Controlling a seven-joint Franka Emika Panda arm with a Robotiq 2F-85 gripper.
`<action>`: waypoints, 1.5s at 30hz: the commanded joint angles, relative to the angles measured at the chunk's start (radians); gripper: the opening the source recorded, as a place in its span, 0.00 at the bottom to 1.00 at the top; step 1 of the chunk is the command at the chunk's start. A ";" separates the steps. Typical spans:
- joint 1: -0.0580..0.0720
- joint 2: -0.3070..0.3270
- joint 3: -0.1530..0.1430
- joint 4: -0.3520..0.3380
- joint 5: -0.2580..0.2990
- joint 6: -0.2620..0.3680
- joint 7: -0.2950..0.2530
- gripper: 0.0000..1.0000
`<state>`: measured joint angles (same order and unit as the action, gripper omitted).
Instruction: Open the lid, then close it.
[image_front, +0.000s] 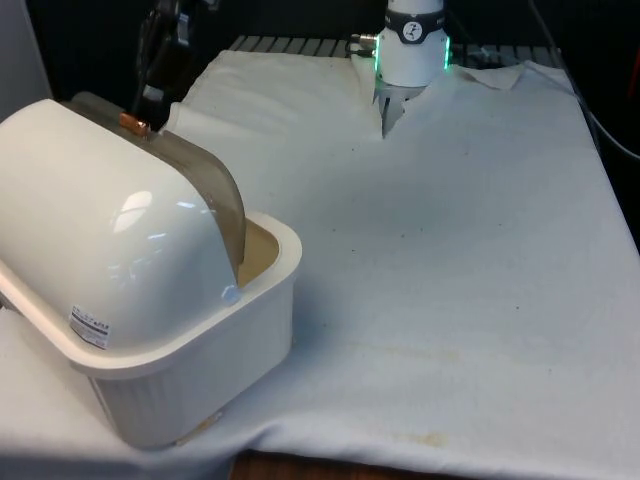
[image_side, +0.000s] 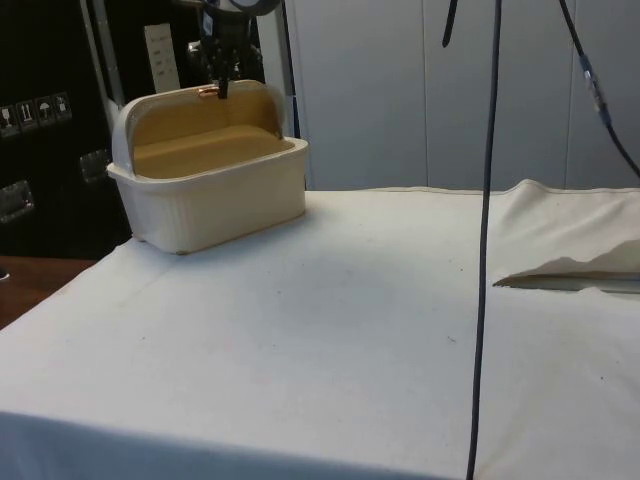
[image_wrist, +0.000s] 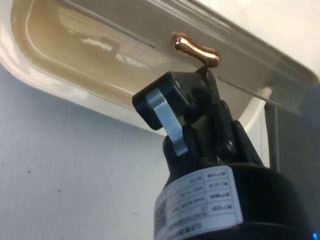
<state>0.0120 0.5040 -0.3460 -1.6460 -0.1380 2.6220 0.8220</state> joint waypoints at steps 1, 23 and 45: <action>0.003 0.003 -0.008 0.015 -0.003 -0.009 0.014 0.00; 0.005 -0.004 -0.025 0.108 -0.005 -0.056 0.064 0.00; 0.009 0.033 -0.018 0.156 -0.004 -0.058 0.069 0.00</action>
<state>0.0220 0.5280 -0.3640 -1.5010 -0.1440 2.5690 0.8840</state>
